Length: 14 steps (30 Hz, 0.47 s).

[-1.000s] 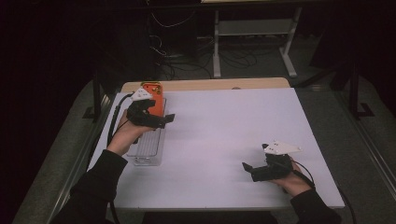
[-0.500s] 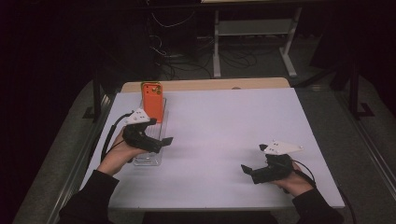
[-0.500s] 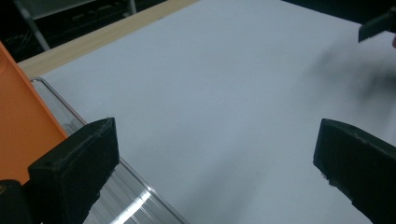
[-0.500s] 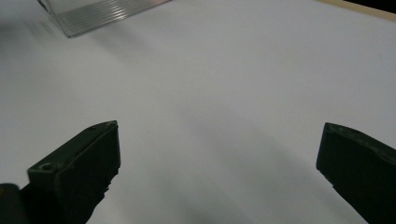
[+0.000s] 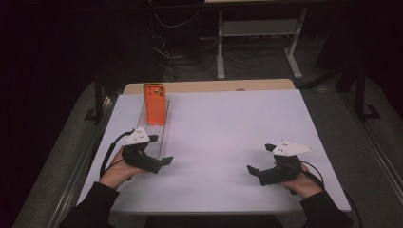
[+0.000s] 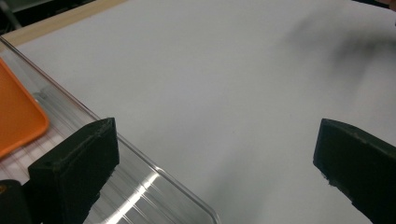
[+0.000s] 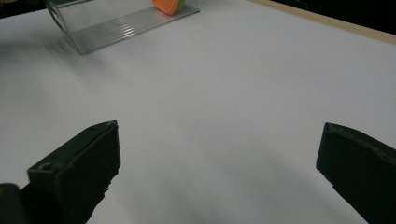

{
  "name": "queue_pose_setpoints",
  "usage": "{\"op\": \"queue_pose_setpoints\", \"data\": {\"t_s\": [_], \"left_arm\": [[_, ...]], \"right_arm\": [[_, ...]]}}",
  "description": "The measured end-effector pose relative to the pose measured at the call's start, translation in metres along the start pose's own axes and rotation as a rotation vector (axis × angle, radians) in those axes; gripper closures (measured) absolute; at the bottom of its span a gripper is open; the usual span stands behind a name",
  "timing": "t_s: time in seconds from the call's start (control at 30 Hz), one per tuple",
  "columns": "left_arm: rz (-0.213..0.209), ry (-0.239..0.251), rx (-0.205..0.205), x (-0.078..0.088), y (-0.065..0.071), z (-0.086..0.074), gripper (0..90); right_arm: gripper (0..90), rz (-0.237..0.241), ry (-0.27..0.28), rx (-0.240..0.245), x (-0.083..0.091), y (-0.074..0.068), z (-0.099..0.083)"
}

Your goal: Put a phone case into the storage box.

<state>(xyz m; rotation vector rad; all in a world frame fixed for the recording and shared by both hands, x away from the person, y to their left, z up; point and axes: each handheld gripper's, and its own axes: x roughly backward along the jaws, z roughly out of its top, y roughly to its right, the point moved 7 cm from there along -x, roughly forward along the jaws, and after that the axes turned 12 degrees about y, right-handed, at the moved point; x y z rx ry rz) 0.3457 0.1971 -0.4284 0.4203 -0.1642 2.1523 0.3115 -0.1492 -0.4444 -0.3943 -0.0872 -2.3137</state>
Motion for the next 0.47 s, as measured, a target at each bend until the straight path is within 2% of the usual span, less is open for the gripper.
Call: {"op": "queue_pose_setpoints", "data": {"t_s": [0.13,0.3,0.33,0.47], "left_arm": [[-0.01,-0.012,0.008,0.001,0.002,-0.008,0.0],[-0.016,-0.03,-0.007,0.002,0.003,-0.013,0.0],[-0.014,-0.025,-0.002,0.002,0.003,-0.013,0.0],[-0.012,-0.03,0.006,0.003,0.001,-0.015,0.0]], "right_arm": [[0.0,0.009,0.013,0.004,0.0,-0.001,0.003],[0.0,0.012,0.023,0.004,0.0,-0.002,0.006],[0.0,0.017,0.02,-0.006,0.001,-0.004,0.006],[0.0,0.019,0.021,0.003,0.0,-0.004,0.006]]}}
